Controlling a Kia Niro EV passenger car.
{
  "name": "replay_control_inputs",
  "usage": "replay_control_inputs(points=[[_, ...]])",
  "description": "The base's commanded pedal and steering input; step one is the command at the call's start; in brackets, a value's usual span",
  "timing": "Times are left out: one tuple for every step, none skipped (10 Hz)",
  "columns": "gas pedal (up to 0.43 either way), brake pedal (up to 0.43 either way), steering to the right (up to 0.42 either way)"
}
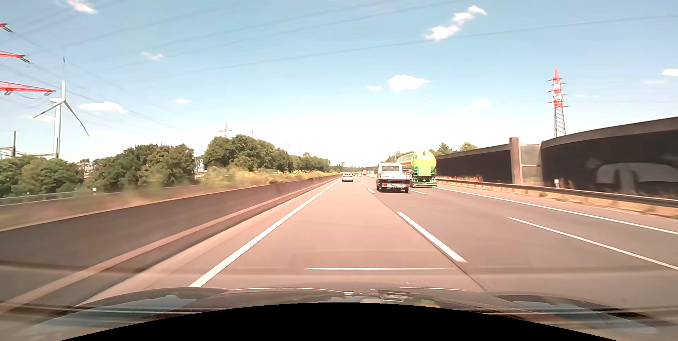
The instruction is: Follow the waypoints while adhering to traffic rules and regulations
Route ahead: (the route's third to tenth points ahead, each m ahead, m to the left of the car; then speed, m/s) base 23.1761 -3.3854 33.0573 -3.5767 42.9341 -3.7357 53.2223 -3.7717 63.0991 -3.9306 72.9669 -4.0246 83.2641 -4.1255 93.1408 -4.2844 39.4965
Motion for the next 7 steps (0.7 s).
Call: replay_control_inputs(points=[[0.197,0.0,0.001],[0.197,0.0,0.001],[0.197,0.0,0.001],[0.197,0.0,0.001],[0.197,0.0,0.001],[0.197,0.0,0.001],[0.197,0.0,0.001]])
